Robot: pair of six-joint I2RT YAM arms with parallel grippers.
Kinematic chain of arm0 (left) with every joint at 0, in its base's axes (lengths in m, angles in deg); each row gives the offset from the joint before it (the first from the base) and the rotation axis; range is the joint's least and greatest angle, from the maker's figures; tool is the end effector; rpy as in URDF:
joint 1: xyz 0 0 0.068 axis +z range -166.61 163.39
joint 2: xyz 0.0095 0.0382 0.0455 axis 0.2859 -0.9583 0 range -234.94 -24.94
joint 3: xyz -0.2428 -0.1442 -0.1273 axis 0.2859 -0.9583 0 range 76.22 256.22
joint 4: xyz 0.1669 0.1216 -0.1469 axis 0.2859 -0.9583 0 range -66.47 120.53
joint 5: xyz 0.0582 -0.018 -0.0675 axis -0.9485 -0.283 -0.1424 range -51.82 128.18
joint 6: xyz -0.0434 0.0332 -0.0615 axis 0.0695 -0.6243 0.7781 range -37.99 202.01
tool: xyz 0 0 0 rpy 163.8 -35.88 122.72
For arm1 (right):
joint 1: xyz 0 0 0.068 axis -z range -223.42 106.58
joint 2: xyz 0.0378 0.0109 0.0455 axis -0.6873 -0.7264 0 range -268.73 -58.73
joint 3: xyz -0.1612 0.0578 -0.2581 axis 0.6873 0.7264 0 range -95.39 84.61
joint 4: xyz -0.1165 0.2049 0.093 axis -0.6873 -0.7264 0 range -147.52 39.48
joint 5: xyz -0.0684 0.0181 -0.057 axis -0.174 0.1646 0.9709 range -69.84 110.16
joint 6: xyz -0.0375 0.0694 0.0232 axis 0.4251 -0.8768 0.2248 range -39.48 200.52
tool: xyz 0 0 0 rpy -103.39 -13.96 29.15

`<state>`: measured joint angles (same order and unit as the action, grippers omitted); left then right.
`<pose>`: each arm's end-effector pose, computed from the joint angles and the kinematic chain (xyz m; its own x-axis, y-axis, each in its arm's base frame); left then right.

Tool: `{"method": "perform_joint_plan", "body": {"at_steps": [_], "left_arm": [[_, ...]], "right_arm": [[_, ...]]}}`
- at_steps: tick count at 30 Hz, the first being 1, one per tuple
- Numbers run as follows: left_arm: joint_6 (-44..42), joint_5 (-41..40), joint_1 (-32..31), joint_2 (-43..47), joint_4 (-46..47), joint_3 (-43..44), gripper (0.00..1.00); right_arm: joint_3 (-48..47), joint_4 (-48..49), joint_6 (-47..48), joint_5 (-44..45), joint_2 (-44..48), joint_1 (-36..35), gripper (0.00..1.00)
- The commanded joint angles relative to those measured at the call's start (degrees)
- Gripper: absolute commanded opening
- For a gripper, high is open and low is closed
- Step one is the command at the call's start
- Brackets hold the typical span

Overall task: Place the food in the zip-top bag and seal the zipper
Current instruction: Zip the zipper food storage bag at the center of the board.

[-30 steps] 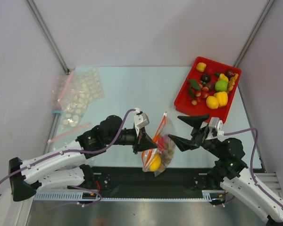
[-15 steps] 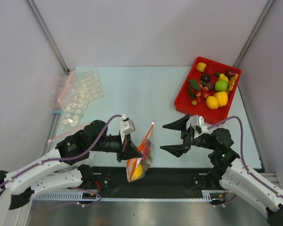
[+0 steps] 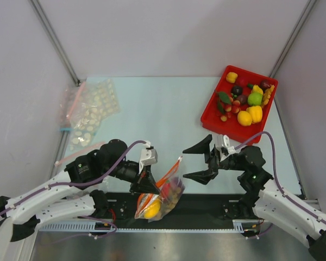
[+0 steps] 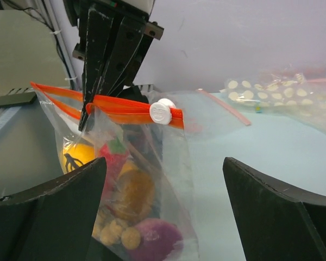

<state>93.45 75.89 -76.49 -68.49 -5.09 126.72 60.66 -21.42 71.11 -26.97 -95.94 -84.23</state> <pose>0.0340 -0.1458 0.3471 -0.4252 0.4202 -0.8017 0.8869 0.0165 -0.4617 0.0727 0.1321 0.3338 0.0437 0.1847 -0.9818 -0.9989 0.0241 -0.0399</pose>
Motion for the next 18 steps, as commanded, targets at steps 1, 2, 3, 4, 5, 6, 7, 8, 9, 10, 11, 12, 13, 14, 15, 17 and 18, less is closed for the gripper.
{"method": "perform_joint_plan", "body": {"at_steps": [1, 2, 3, 4, 5, 6, 7, 8, 9, 10, 11, 12, 13, 14, 15, 17, 18], "left_arm": [[-1.7, 6.4, -0.2, 0.7, 3.1, 2.2, 0.0], [-1.9, 6.5, -0.2, 0.6, 3.2, 2.2, 0.0], [-2.0, 7.3, -0.2, -0.1, 2.7, 2.4, 0.0], [-2.3, 7.7, -0.2, -0.5, 2.5, 2.5, 0.0], [-2.6, 8.1, -0.2, -0.7, 2.5, 2.6, 0.0], [-2.8, 8.6, -0.2, -0.9, 2.5, 2.7, 0.0], [-2.9, 8.6, -0.2, -0.9, 2.5, 2.6, 0.0], [-2.9, 8.5, -0.2, -0.7, 2.6, 2.7, 0.0], [-3.0, 8.6, -0.2, -0.8, 2.7, 2.8, 0.0], [-3.1, 9.3, -0.2, -0.7, 2.6, 2.8, 0.0], [-3.4, 9.9, -0.2, -0.7, 2.7, 2.8, 0.0], [-3.5, 10.1, -0.2, -0.7, 2.5, 2.9, 0.0], [-3.6, 9.9, -0.2, -0.5, 2.0, 3.2, 0.0], [-3.7, 8.6, -0.2, -0.1, 1.9, 3.4, 0.0], [-3.7, 7.6, -0.2, 0.3, 1.9, 3.7, 0.0], [-3.4, 5.4, -0.2, 1.5, 1.7, 4.3, 0.01], [-3.1, 4.7, -0.2, 2.0, 2.0, 4.5, 0.04]], "right_arm": [[-2.9, 3.1, -0.5, -3.7, -1.1, -1.4, 0.94], [-3.3, 3.0, -0.5, -4.5, -1.5, -1.9, 0.94], [-3.8, 1.8, 0.3, -5.1, -2.7, -2.8, 0.92], [-4.7, 1.0, 1.0, -5.2, -3.1, -3.4, 0.9], [-5.1, -0.3, 2.0, -5.3, -4.0, -4.1, 0.84], [-5.4, -0.6, 2.1, -5.5, -4.4, -4.5, 0.81], [-5.7, -1.0, 2.5, -5.7, -4.7, -4.9, 0.78], [-6.1, -1.2, 2.7, -5.8, -4.9, -5.2, 0.74], [-6.4, -2.3, 3.1, -5.7, -5.1, -5.6, 0.73], [-6.6, -2.8, 4.0, -5.5, -5.2, -6.2, 0.71], [-6.8, -3.3, 4.5, -5.3, -5.2, -6.6, 0.69], [-6.9, -4.0, 4.7, -5.1, -5.1, -6.7, 0.57], [-7.0, -4.1, 5.1, -5.0, -5.1, -6.9, 0.49], [-7.1, -4.3, 5.0, -4.7, -5.0, -6.8, 0.34], [-7.1, -4.4, 5.1, -4.5, -4.9, -6.8, 0.27], [-7.0, -4.5, 5.0, -3.9, -4.7, -6.8, 0.12], [-6.9, -4.4, 5.0, -3.8, -4.7, -6.8, 0.06]]}}
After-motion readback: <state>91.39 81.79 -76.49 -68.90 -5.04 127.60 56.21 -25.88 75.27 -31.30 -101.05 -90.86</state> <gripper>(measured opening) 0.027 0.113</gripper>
